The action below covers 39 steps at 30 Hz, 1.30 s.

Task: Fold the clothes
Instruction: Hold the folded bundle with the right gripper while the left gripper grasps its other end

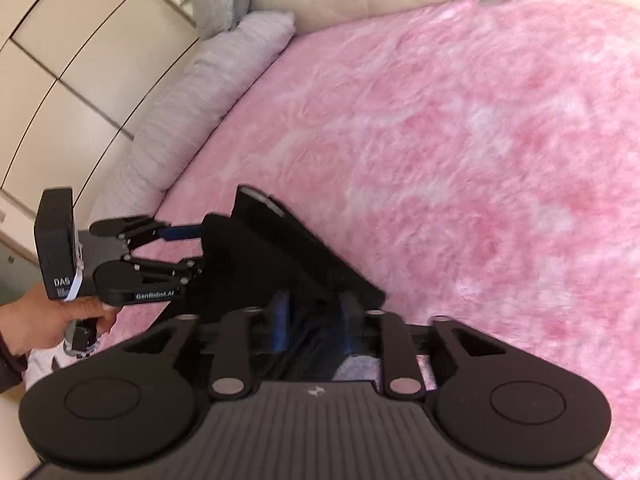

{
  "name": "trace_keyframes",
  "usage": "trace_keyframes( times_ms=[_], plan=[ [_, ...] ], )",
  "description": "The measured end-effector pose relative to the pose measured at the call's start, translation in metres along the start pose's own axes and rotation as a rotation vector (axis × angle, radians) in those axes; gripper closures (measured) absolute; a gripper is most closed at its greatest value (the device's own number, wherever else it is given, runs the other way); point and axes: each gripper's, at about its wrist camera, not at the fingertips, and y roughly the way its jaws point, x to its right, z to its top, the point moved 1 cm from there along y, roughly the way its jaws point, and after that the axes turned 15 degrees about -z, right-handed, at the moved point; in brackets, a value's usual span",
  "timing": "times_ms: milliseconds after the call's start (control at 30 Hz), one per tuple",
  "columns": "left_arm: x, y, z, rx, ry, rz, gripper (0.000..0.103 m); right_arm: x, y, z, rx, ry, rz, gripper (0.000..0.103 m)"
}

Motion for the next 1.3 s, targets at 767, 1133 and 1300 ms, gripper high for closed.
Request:
trace_keyframes(
  times_ms=[767, 1133, 1300],
  plan=[
    [-0.026, -0.048, -0.140, -0.127, -0.259, -0.270, 0.019, -0.018, 0.041, -0.057, -0.015, 0.267, 0.106, 0.026],
    [-0.011, -0.057, -0.155, -0.074, -0.369, -0.374, 0.085, -0.029, 0.044, -0.035, -0.061, 0.178, 0.102, 0.076],
    [0.018, -0.092, -0.159, -0.014, -0.386, -0.344, 0.091, -0.060, 0.013, -0.006, -0.081, -0.009, 0.136, 0.080]
  ],
)
